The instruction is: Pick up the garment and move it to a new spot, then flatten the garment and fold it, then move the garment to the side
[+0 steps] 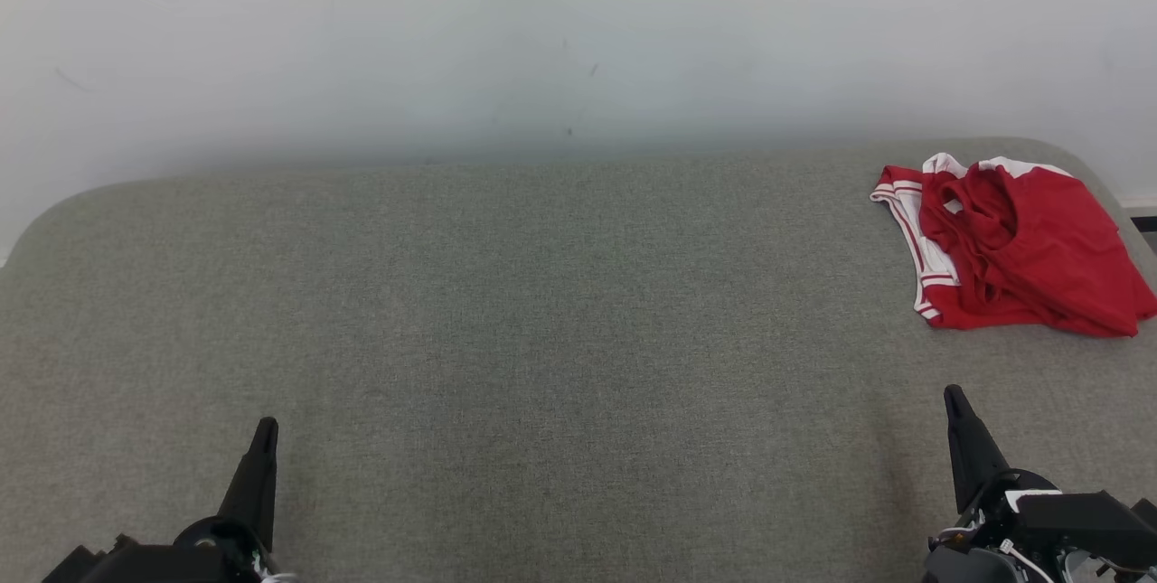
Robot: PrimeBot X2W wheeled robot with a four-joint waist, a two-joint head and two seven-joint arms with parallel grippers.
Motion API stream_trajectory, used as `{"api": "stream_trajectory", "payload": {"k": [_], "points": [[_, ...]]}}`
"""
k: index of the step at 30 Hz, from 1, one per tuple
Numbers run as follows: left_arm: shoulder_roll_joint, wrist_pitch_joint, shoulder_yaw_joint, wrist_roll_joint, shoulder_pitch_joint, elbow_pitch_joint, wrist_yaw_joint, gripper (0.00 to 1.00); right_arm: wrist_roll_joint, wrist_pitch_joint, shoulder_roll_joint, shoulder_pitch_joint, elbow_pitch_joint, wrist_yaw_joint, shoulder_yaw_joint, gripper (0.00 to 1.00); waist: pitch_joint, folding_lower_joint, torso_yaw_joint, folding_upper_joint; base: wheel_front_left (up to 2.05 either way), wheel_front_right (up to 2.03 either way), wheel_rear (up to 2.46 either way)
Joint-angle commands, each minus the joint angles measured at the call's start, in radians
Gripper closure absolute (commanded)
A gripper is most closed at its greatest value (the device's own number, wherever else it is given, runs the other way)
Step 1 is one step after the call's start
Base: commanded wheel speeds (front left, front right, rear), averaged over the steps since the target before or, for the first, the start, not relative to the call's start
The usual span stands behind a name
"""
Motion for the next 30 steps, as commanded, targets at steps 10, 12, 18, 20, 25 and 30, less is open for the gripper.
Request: {"api": "stream_trajectory", "payload": {"k": [10, 12, 18, 20, 25, 30], "points": [[-0.001, 0.003, 0.003, -0.004, -0.01, -0.004, -0.003, 1.0, 0.001, 0.002, 0.001, -0.007, 0.001, -0.002, -0.002, 1.0, 0.0, 0.0002, 0.0, 0.0, 0.0, 0.0, 0.0], [-0.001, 0.003, 0.003, -0.004, -0.01, -0.004, -0.003, 1.0, 0.001, 0.002, 0.001, -0.007, 0.001, -0.002, -0.002, 1.0, 0.0, 0.0002, 0.0, 0.0, 0.0, 0.0, 0.0], [-0.001, 0.003, 0.002, -0.004, -0.01, -0.004, -0.003, 1.0, 0.001, 0.002, 0.002, -0.007, 0.001, -0.002, -0.002, 1.0, 0.0, 0.0002, 0.0, 0.0, 0.0, 0.0, 0.0], [-0.001, 0.003, 0.003, -0.004, -0.01, -0.004, -0.003, 1.0, 0.001, 0.002, 0.002, -0.007, 0.001, -0.002, -0.002, 1.0, 0.0, 0.0002, 0.0, 0.0, 0.0, 0.0, 0.0], [-0.001, 0.003, 0.003, -0.004, -0.01, -0.004, -0.003, 1.0, 0.001, 0.002, 0.002, -0.007, 0.001, -0.002, -0.002, 1.0, 0.0, 0.0002, 0.0, 0.0, 0.0, 0.0, 0.0], [-0.001, 0.003, 0.002, -0.004, -0.01, -0.004, -0.003, 1.0, 0.001, 0.002, 0.002, -0.007, 0.001, -0.002, -0.002, 1.0, 0.0, 0.0002, 0.0, 0.0, 0.0, 0.0, 0.0]]}}
